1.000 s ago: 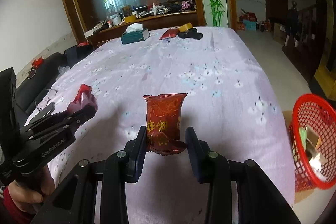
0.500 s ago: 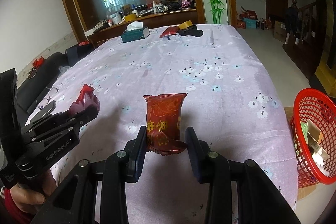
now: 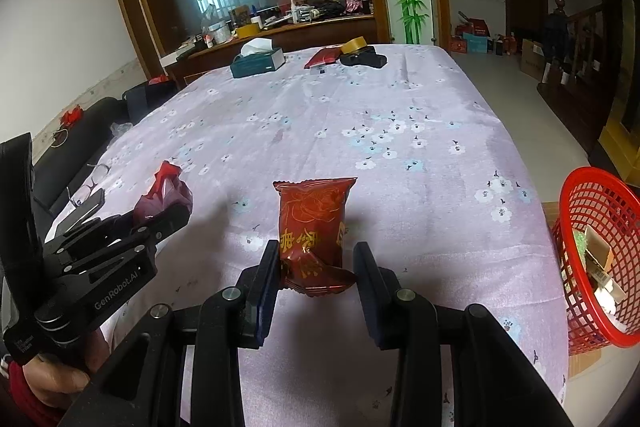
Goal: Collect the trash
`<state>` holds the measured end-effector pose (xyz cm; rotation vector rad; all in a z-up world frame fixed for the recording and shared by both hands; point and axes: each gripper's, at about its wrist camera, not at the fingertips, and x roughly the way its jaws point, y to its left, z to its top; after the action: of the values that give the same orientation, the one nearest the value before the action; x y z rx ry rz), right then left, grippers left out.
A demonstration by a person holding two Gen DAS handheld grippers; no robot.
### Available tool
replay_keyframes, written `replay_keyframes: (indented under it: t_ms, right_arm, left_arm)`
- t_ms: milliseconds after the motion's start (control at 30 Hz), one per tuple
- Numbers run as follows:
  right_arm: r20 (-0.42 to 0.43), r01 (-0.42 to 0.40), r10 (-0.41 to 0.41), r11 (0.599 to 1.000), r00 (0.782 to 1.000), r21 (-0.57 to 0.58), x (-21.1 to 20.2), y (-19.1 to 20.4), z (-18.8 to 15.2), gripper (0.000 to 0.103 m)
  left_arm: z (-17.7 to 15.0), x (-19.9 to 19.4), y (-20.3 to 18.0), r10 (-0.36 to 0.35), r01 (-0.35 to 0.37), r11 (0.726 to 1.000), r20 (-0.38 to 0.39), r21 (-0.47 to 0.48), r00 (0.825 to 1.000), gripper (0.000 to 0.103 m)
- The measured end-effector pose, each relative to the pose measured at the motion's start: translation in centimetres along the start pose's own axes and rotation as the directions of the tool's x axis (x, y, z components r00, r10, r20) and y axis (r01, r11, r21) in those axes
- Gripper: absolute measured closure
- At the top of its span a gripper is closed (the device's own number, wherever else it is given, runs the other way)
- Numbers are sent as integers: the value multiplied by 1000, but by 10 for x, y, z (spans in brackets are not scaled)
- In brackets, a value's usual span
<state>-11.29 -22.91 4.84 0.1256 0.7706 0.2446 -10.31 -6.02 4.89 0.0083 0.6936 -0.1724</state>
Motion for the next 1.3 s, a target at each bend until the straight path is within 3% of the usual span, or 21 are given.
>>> replay_keyframes:
  t_ms: [267,600,667,1067,1300]
  right_arm:
    - [7,11,-11,1000,1000,5,1,3,2,63]
    - [-15,23,-23,1000,1000,6,11,9,8,63]
    - [-13,27,-27,1000,1000,1,11,12,10,63]
    - [-19,22,-22,1000,1000,-10,16,22,14,63]
    - [-23,13,-13,1000,1000,-7,20,25,14,63]
  left_arm:
    - [-7,2,11,-6,7,1000,28,-17,1000,74]
    - [-17,15,33,12,-11,999,5,-41,1000,74]
    - [-19,17,40,-22,22,997,-6,-71,1000,74]
    - [-21,14,57,-17,16,995,-7,-99,1000,74]
    - [-21,16,61,-50,48,993,-16,-112,999,74]
